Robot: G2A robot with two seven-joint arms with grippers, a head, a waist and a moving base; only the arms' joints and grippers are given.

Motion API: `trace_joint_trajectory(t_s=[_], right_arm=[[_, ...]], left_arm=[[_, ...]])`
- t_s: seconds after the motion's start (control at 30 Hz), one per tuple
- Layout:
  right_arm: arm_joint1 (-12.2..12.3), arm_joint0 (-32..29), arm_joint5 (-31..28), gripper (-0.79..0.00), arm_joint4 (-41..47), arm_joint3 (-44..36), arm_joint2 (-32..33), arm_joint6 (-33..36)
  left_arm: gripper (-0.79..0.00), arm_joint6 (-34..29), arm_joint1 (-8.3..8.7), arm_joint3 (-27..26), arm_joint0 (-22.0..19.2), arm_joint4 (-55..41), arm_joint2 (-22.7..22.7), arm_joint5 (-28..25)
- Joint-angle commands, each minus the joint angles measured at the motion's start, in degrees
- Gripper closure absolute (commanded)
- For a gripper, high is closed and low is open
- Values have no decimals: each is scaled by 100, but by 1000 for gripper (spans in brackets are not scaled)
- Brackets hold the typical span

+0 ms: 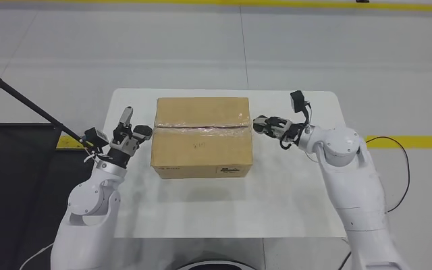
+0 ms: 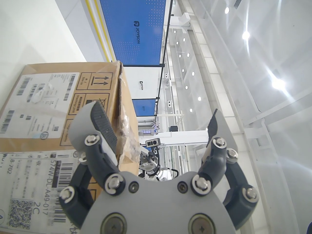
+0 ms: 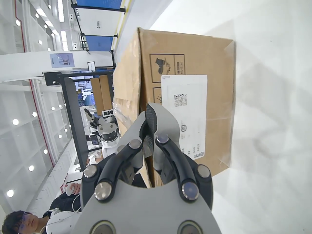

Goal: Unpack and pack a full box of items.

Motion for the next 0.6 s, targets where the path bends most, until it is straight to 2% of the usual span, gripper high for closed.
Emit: trace_joint_trajectory(t_s=[0.0, 0.23, 0.57], right_arm=[[10, -63, 2, 0, 37, -203, 26, -71], [-18, 127, 94, 0, 44, -418, -323, -64], [-223, 1141, 468, 0, -110, 710, -1441, 326]], left_arm=[[-785, 9, 2, 7, -2, 20, 22, -1], [-785, 36, 3, 53, 27, 36, 102, -50], [-785, 48, 4, 70, 142, -25, 155, -157]])
